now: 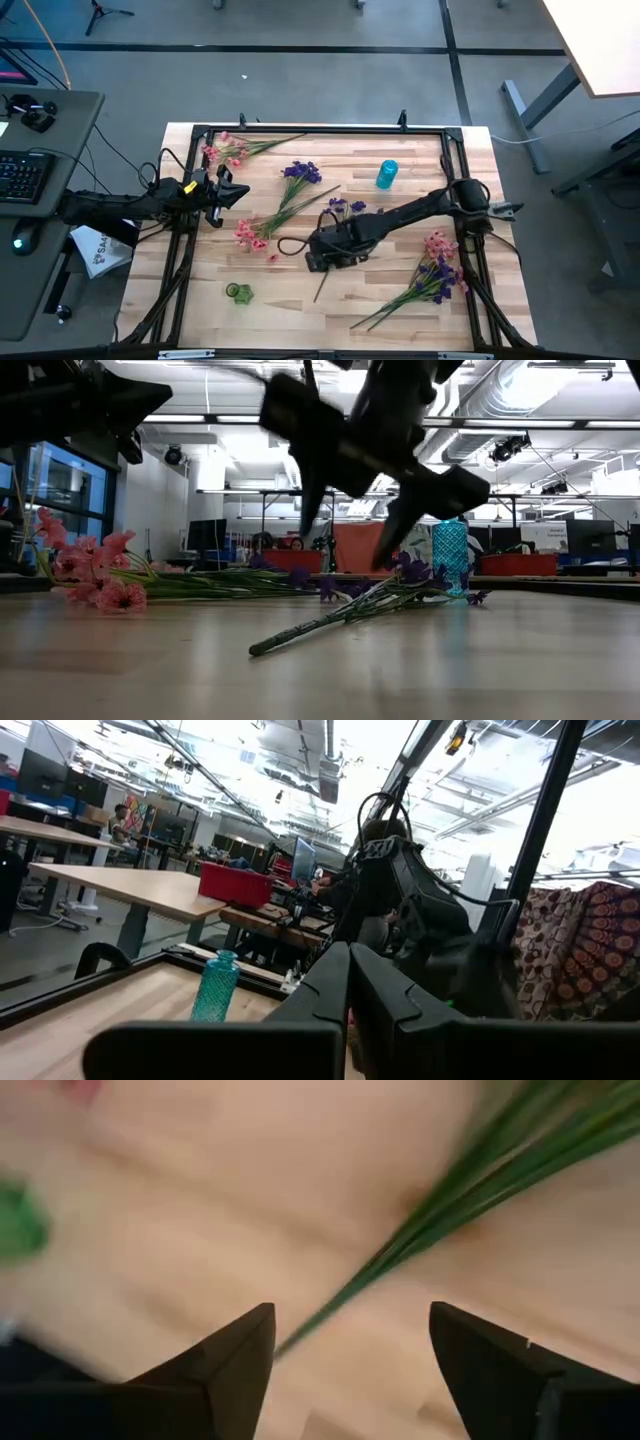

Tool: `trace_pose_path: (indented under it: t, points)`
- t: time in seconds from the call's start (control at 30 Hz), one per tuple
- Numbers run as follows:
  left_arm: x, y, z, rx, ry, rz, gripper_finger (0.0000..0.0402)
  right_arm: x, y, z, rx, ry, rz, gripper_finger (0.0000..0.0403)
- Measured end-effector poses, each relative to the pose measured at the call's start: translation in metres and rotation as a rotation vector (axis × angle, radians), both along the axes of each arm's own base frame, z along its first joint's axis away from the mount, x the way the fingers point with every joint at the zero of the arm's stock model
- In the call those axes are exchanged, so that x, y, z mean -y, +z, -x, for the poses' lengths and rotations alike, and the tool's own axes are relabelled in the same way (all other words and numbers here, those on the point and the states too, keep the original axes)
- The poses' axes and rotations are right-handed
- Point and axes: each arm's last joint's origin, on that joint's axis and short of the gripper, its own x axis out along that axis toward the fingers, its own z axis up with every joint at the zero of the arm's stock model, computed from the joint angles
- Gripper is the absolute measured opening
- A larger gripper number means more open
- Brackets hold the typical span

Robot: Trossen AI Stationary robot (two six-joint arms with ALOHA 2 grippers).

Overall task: Sort flowers into vase by color
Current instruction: Put the middle violet flowers into the blue vase

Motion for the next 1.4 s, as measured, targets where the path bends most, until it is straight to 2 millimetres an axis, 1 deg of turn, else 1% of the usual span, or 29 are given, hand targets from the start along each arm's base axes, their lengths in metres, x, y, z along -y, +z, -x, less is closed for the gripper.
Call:
trace_pose_path:
  t: [0.07,0.17,0.37,0.43,0.6,0.7,0.87,0.93,1.0,1.07,1.13,1.2,1.23,1.27,1.33,1.37,1.4]
  points:
    - [0.000,0.000,0.000,0.000,0.000,0.000,0.0001,0.002,-0.003,0.002,-0.038,-0.104,0.051,0.0267]
    - [0.000,0.000,0.000,0.000,0.000,0.000,0.0001,0.005,-0.005,0.003,-0.044,-0.238,0.115,0.0267]
    - [0.000,0.000,0.000,0.000,0.000,0.000,0.0001,0.008,-0.008,0.009,-0.107,-0.325,0.169,0.0257]
    - [0.000,0.000,0.000,0.000,0.000,0.000,0.0001,0.009,-0.011,0.009,-0.118,-0.336,0.178,0.0254]
    - [0.000,0.000,0.000,0.000,0.000,0.000,0.0001,0.006,-0.025,0.002,-0.114,-0.350,0.154,0.0246]
    - [0.000,0.000,0.000,0.000,0.000,0.000,0.0001,0.005,-0.035,0.001,-0.145,-0.339,0.137,0.0243]
    - [0.000,0.000,0.000,0.000,0.000,0.000,0.0001,0.006,-0.037,0.001,-0.155,-0.347,0.168,0.0242]
    - [0.000,0.000,0.000,0.000,0.000,0.000,0.0001,0.007,-0.038,0.003,-0.165,-0.317,0.191,0.0235]
    - [0.000,0.000,0.000,0.000,0.000,0.000,0.0001,0.009,-0.039,0.005,-0.197,-0.276,0.201,0.0213]
    - [0.000,0.000,0.000,0.000,0.000,0.000,0.0001,0.011,-0.039,0.009,-0.235,-0.247,0.221,0.0174]
    - [0.000,0.000,0.000,0.000,0.000,0.000,0.0001,0.011,-0.040,0.012,-0.265,-0.223,0.238,0.0117]
    - [0.000,0.000,0.000,-0.001,0.000,0.000,0.0001,0.011,-0.040,0.014,-0.275,-0.184,0.250,0.0048]
    - [0.000,0.000,0.000,0.000,0.000,0.000,0.0001,0.012,-0.038,0.015,-0.272,-0.158,0.255,0.0025]
    - [0.000,0.000,0.000,0.000,0.000,0.000,0.0001,0.012,-0.036,0.015,-0.267,-0.134,0.260,0.0016]
    - [0.000,0.000,0.000,-0.001,0.000,0.000,0.0001,0.013,-0.027,0.020,-0.267,-0.113,0.269,0.0021]
    - [0.000,0.000,0.000,0.000,0.000,0.000,0.0001,0.014,-0.018,0.023,-0.262,-0.095,0.275,0.0021]
    - [0.000,0.000,0.000,0.000,0.000,0.000,0.0001,0.014,-0.005,0.026,-0.226,-0.077,0.276,0.0018]
